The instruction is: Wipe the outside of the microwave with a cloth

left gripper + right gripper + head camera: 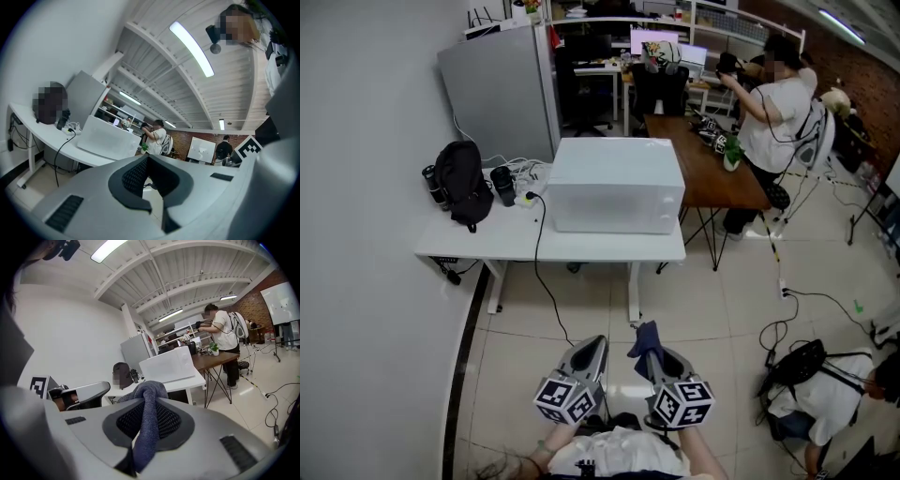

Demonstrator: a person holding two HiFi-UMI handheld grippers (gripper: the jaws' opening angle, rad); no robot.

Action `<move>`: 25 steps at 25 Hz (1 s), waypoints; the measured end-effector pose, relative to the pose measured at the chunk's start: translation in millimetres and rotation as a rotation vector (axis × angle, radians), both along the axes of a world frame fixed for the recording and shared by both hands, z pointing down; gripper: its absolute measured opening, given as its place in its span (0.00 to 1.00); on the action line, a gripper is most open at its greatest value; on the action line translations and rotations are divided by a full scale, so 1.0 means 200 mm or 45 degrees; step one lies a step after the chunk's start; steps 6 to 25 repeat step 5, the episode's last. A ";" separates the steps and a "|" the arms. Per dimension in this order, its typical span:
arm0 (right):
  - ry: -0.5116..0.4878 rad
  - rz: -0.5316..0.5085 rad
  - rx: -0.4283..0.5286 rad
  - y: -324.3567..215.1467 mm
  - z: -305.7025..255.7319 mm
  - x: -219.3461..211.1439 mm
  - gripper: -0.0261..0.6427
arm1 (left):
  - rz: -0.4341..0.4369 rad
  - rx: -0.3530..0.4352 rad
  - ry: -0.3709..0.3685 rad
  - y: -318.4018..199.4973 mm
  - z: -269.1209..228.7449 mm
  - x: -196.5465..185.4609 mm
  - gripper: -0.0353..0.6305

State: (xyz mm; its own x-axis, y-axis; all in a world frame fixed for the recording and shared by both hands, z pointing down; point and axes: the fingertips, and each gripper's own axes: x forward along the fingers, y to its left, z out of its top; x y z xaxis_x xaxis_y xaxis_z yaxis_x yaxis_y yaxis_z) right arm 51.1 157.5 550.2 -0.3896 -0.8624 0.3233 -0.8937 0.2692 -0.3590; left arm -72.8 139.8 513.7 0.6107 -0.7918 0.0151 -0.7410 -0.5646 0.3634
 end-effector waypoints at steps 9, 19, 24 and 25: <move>-0.001 0.012 0.007 -0.01 -0.02 0.02 0.14 | 0.004 0.002 -0.012 0.00 -0.02 0.01 0.03; -0.001 0.012 0.007 -0.01 -0.02 0.02 0.14 | 0.004 0.002 -0.012 0.00 -0.02 0.01 0.03; -0.001 0.012 0.007 -0.01 -0.02 0.02 0.14 | 0.004 0.002 -0.012 0.00 -0.02 0.01 0.03; -0.001 0.012 0.007 -0.01 -0.02 0.02 0.14 | 0.004 0.002 -0.012 0.00 -0.02 0.01 0.03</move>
